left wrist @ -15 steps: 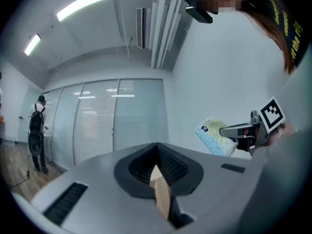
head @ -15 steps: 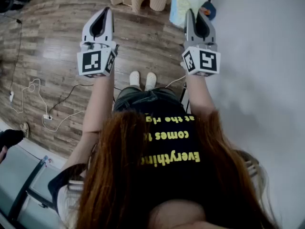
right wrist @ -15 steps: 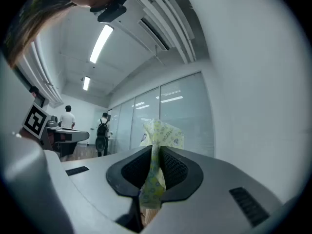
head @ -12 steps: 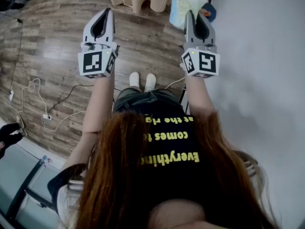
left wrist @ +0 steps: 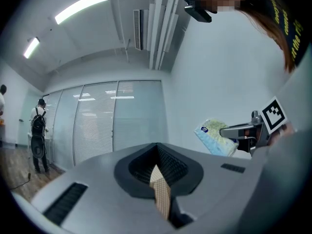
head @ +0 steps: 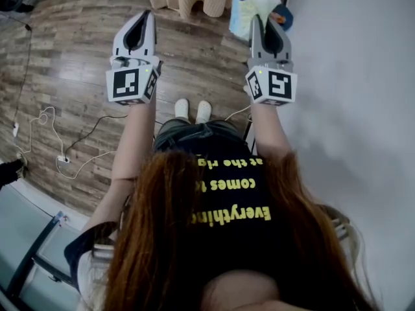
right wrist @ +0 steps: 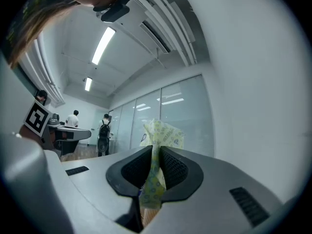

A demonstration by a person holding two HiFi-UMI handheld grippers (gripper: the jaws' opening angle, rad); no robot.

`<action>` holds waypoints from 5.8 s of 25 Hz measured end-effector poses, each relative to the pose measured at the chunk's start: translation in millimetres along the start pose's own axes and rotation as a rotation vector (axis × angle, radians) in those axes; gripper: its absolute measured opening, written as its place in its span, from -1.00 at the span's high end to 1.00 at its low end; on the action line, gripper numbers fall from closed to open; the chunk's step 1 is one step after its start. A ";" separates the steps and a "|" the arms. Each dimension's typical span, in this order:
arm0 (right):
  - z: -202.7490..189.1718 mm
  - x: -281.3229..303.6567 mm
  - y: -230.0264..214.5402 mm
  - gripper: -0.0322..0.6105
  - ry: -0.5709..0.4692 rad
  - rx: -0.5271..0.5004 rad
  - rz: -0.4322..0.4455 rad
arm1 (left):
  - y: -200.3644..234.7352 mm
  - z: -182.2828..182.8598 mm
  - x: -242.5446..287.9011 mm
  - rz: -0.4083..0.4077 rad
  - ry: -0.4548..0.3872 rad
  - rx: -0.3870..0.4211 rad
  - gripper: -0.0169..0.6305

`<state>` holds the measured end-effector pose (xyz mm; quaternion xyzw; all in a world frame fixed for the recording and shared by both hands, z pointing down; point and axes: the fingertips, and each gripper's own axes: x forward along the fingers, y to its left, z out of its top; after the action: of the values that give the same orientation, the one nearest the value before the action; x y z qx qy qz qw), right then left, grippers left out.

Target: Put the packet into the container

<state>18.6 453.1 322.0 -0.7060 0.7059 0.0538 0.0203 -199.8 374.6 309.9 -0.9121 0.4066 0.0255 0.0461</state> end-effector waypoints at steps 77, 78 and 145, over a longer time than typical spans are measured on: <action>-48.5 475.9 -140.1 0.71 0.008 0.037 0.140 | 205.6 -56.2 428.7 0.109 -0.002 -0.046 0.95; -49.9 479.8 -145.0 0.71 0.008 0.040 0.146 | 204.3 -56.6 434.6 0.114 -0.001 -0.044 0.95; -167.6 801.7 -191.9 0.72 0.368 0.087 0.172 | 357.1 -129.0 676.9 0.097 0.106 -0.106 0.95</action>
<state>216.4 -361.2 395.6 -0.6395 0.7570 -0.1051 -0.0833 -12.1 -376.9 358.7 -0.8925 0.4503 0.0008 -0.0254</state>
